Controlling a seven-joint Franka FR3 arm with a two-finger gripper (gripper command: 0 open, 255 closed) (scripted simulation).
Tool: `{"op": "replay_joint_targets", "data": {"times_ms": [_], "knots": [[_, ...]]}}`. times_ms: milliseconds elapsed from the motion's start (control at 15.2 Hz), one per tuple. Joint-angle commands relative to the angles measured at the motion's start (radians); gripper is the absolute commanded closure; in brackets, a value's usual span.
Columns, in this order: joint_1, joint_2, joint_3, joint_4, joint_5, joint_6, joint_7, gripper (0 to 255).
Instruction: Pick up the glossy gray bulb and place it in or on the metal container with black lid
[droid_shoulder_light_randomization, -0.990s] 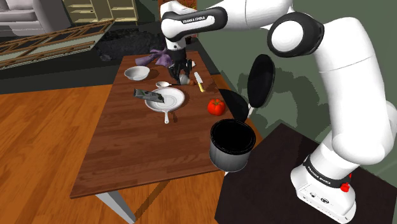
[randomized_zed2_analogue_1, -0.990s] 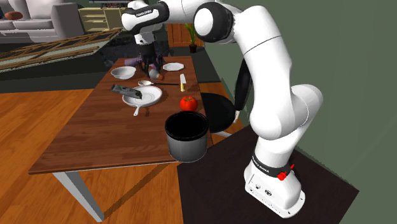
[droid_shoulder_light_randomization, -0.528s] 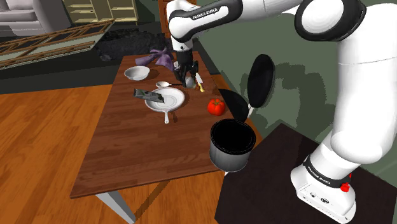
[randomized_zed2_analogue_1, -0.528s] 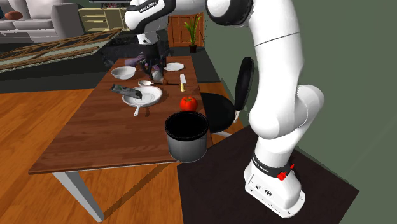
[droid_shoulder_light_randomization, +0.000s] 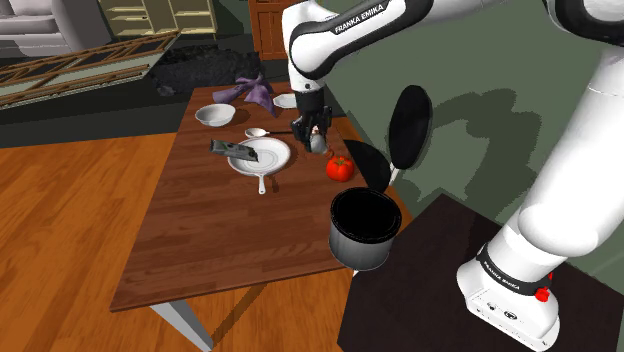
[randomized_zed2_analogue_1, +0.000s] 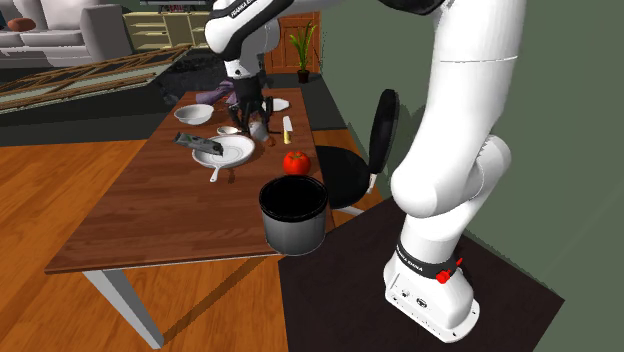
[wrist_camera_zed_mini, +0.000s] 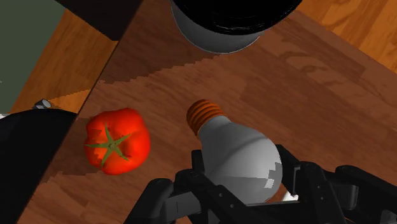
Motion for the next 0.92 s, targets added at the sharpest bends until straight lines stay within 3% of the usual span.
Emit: {"op": "replay_joint_targets", "data": {"times_ms": [0, 396, 858], "knots": [[-0.002, -0.079, 0.008, -0.096, 0.027, 0.021, -0.003, 255], [0.017, -0.308, 0.025, -0.351, 0.117, 0.059, -0.016, 255], [0.085, -0.585, 0.037, -0.6, 0.229, 0.042, -0.021, 255]]}}
